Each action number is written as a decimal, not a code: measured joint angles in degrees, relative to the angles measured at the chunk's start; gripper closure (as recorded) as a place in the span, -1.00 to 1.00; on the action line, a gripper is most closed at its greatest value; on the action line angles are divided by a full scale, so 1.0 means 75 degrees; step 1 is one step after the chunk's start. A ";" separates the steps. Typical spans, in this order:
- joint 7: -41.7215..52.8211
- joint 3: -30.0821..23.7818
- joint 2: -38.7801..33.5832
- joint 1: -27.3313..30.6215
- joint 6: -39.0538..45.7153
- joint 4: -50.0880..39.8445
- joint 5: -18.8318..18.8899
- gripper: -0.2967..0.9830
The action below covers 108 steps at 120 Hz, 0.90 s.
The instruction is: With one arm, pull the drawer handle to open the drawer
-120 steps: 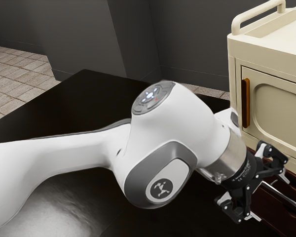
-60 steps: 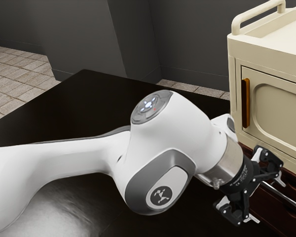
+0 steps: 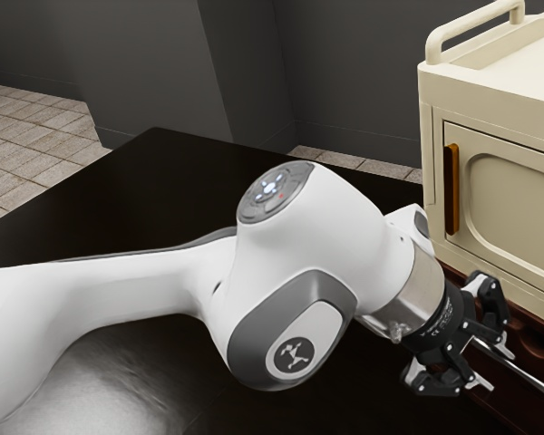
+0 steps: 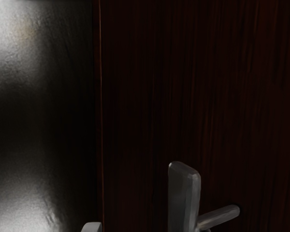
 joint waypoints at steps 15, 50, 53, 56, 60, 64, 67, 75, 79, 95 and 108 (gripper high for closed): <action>-0.0019 0.0066 -0.0016 -0.0071 -0.0091 0.0012 -0.0006 0.45; -0.0131 0.0069 -0.0130 -0.0082 -0.0336 -0.0026 -0.0009 0.64; -0.0138 0.0068 -0.0174 -0.0082 -0.0348 -0.0062 -0.0009 0.65; -0.0145 0.0061 -0.0217 -0.0078 -0.0358 -0.0095 -0.0010 0.65; -0.0154 0.0060 -0.0277 -0.0080 -0.0369 -0.0150 -0.0011 0.66; -0.0161 0.0059 -0.0340 -0.0086 -0.0380 -0.0214 -0.0012 0.67; -0.0167 0.0056 -0.0399 -0.0086 -0.0386 -0.0265 -0.0012 0.67; -0.0182 0.0047 -0.0533 -0.0098 -0.0400 -0.0383 -0.0015 0.68; -0.0189 0.0049 -0.0604 -0.0111 -0.0405 -0.0451 -0.0020 0.68; -0.0213 0.0046 -0.0967 -0.0183 -0.0420 -0.0810 -0.0061 0.69; -0.0230 0.0050 -0.1221 -0.0247 -0.0426 -0.1048 -0.0077 0.69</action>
